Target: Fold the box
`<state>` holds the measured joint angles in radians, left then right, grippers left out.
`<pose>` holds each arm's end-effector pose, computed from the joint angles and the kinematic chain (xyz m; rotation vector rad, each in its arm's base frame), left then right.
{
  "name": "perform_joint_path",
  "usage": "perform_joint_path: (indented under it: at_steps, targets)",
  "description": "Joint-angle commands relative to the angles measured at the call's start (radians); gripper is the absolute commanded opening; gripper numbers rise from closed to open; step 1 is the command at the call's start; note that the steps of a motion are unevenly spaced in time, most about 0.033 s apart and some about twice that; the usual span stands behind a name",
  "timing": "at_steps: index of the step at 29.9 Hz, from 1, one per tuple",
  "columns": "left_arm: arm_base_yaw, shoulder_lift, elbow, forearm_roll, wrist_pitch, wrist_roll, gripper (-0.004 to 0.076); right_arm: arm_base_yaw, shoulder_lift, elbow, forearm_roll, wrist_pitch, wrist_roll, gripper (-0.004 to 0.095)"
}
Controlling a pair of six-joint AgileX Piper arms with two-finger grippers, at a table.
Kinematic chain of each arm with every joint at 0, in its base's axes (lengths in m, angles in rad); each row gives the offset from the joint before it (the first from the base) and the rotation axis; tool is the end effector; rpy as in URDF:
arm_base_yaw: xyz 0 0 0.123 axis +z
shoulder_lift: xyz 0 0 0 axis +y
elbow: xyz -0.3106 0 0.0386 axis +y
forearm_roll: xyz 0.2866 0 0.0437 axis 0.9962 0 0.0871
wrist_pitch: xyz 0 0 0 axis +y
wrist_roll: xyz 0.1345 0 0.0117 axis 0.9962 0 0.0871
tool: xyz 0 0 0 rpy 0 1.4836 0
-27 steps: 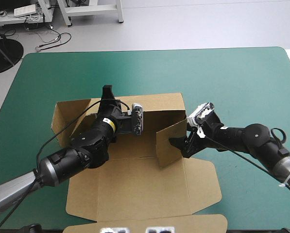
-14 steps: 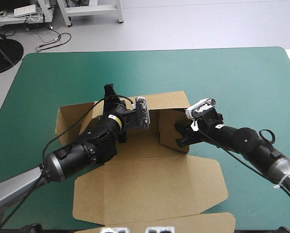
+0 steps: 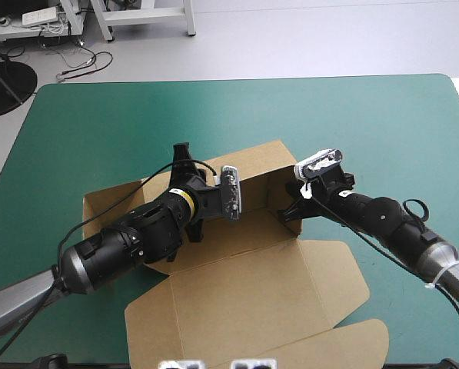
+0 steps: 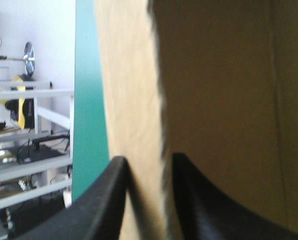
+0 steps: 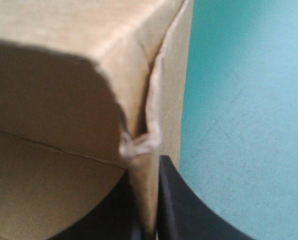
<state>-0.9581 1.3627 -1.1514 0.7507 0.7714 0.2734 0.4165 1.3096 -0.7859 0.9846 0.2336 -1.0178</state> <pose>0.2541 -0.2498 0.3372 1.6195 1.5739 0.5202 0.2993 0.1609 0.2563 -0.6053 2.0693 0.4235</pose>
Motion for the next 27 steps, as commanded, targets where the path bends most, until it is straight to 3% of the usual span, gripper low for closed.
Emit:
perform_joint_path:
  at_steps: [1, 4, 15, 16, 18, 22, 27]
  targets:
    - [-0.036, -0.06, -0.029, -0.039, -0.095, 0.001, 0.0511, 0.007, -0.026, -0.062, -0.029, -0.009, 0.069, -0.0019]
    - [-0.05, -0.086, -0.029, -0.043, -0.11, 0.001, 0.0634, -0.013, -0.026, -0.076, -0.088, -0.022, 0.131, -0.002]
    - [-0.104, -0.133, -0.031, -0.053, -0.184, -0.006, 0.0607, -0.184, -0.02, -0.091, -0.153, 0.016, 0.181, -0.002]
    - [-0.117, -0.138, -0.031, -0.046, -0.198, -0.004, 0.0578, -0.19, -0.02, -0.091, -0.158, 0.018, 0.181, -0.002]
    - [-0.15, -0.148, -0.031, -0.006, -0.226, -0.002, 0.0432, -0.19, -0.02, -0.091, -0.166, 0.02, 0.181, -0.002]
    - [-0.197, -0.168, -0.031, 0.114, -0.252, -0.002, -0.0015, -0.19, -0.02, -0.091, -0.175, 0.02, 0.181, -0.002]
    - [-0.18, -0.179, -0.052, 0.165, -0.186, -0.011, 0.0014, -0.19, -0.02, -0.107, -0.206, 0.068, 0.185, -0.002]
